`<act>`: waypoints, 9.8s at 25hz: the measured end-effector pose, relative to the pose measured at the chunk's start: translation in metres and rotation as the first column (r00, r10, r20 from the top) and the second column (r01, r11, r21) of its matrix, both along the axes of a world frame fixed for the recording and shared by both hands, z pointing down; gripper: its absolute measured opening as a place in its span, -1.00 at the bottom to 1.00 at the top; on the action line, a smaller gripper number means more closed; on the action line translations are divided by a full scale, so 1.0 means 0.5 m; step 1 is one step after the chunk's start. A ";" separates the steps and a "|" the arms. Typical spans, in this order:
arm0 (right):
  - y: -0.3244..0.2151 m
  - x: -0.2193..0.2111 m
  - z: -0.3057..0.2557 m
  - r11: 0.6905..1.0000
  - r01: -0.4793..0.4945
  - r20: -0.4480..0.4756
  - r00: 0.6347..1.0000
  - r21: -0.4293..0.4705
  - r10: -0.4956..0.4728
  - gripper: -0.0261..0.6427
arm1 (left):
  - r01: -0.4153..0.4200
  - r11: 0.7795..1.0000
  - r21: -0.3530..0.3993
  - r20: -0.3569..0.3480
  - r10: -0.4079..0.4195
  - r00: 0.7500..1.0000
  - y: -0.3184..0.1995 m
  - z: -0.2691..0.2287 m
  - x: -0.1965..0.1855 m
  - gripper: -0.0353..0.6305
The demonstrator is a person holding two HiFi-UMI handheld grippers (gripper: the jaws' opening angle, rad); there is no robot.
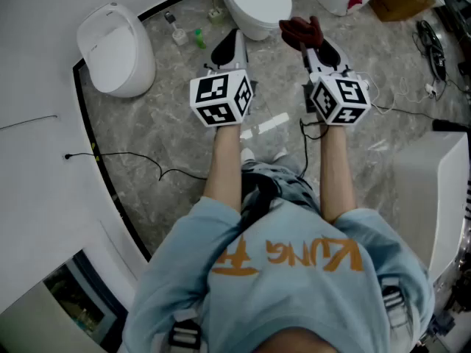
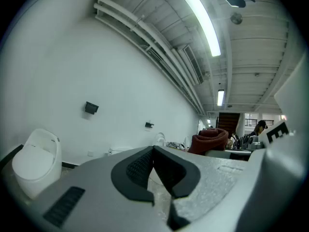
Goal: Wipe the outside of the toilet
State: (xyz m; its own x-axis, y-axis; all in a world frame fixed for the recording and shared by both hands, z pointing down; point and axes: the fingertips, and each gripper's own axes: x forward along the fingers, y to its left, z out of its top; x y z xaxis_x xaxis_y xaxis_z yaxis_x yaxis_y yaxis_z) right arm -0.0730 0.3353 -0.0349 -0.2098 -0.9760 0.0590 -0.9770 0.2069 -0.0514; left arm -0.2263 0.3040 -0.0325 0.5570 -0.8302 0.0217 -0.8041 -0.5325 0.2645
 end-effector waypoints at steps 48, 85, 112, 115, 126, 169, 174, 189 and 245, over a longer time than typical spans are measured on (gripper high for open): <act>-0.400 0.323 0.257 0.958 -0.083 -0.067 0.996 -0.275 0.066 -0.67 | -0.030 0.978 -0.208 0.185 0.069 0.980 -0.371 0.228 0.317 -0.91; -0.700 0.277 0.792 0.791 0.166 -0.005 0.978 -0.588 -0.209 -0.67 | 0.271 0.803 -0.531 0.304 -0.118 0.945 -0.624 0.773 0.266 -0.91; -0.809 0.088 1.145 0.683 0.192 0.098 0.980 -0.705 -0.174 -0.67 | 0.288 0.718 -0.634 0.234 -0.177 0.956 -0.692 1.057 0.173 -0.91; -0.832 0.066 1.171 0.674 0.178 0.099 0.983 -0.717 -0.154 -0.67 | 0.287 0.710 -0.643 0.229 -0.180 0.957 -0.717 1.073 0.146 -0.91; -0.927 0.005 1.260 0.659 0.074 0.058 0.997 -0.749 -0.045 -0.67 | 0.235 0.697 -0.677 0.233 -0.101 0.967 -0.802 1.135 0.074 -0.91; -0.804 0.308 1.291 0.624 0.080 0.156 0.985 -0.778 0.069 -0.68 | 0.234 0.707 -0.667 0.280 -0.054 0.959 -0.712 1.163 0.350 -0.91; -0.804 0.377 1.286 0.634 0.070 0.155 0.985 -0.770 0.079 -0.68 | 0.230 0.718 -0.657 0.286 -0.046 0.957 -0.696 1.155 0.402 -0.91; -0.929 0.583 1.275 0.695 0.081 0.136 0.990 -0.715 0.025 -0.68 | 0.303 0.712 -0.634 0.299 -0.135 0.945 -0.649 1.134 0.536 -0.91; -0.907 0.023 1.447 0.720 0.157 0.112 0.988 -0.676 -0.110 -0.67 | 0.217 0.605 -0.766 0.129 -0.186 0.974 -0.548 1.333 0.089 -0.91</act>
State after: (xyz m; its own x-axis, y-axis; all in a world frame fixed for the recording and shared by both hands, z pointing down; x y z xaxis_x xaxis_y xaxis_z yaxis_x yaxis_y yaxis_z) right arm -0.0614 -0.1181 0.6886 -0.3607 -0.6390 0.6794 -0.9321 0.2215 -0.2866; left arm -0.1816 0.0300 0.6339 0.3639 -0.5888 0.7217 -0.8815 0.0326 0.4710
